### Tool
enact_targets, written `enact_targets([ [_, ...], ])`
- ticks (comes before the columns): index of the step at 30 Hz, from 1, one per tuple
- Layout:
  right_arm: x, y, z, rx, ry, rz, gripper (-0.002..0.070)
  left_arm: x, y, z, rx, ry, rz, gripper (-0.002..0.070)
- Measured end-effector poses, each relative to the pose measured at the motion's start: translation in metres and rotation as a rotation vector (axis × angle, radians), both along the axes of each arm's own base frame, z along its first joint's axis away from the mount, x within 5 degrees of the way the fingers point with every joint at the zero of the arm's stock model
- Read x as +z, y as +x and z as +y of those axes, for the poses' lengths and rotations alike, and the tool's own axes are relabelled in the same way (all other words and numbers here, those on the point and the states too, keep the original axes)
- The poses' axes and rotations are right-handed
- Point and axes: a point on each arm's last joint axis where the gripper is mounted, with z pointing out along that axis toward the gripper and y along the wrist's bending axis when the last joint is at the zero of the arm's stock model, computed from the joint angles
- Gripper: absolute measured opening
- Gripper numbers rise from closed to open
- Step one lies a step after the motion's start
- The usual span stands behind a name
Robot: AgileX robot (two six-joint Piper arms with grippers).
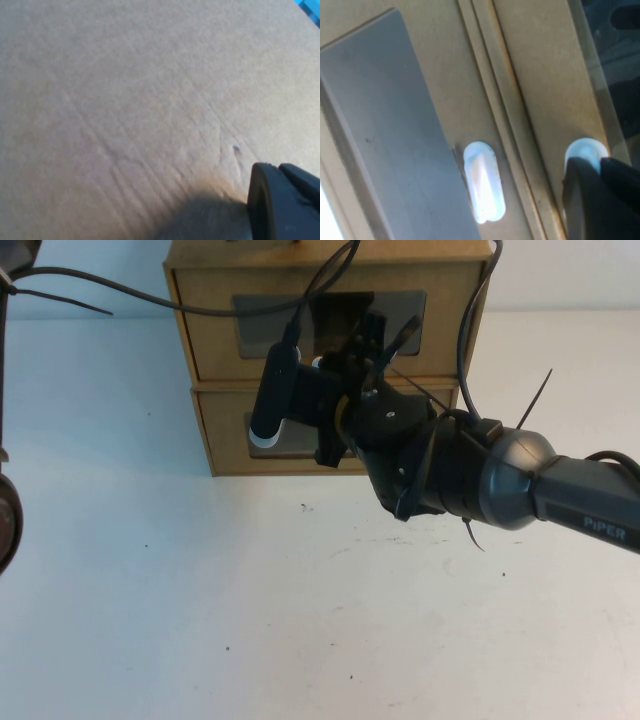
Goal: Open the shoe box
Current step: 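Pull the top drawer of the cardboard box fully open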
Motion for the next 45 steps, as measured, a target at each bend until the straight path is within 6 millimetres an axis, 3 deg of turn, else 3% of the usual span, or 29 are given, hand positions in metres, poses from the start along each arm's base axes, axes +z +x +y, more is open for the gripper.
enact_targets([
  [18,-0.004,0.002,0.000,0.000,-0.042,-0.016,0.0046,0.000,0.000,0.000,0.000,0.000,0.000,-0.0004],
  [33,-0.007,0.003,0.000,0.004,-0.100,-0.020,0.0008,0.000,0.000,0.000,0.003,-0.003,0.004,-0.0004],
  [45,-0.006,-0.011,0.002,-0.032,-0.166,0.004,0.0008,0.000,-0.001,0.000,0.014,-0.017,0.036,-0.0004],
])
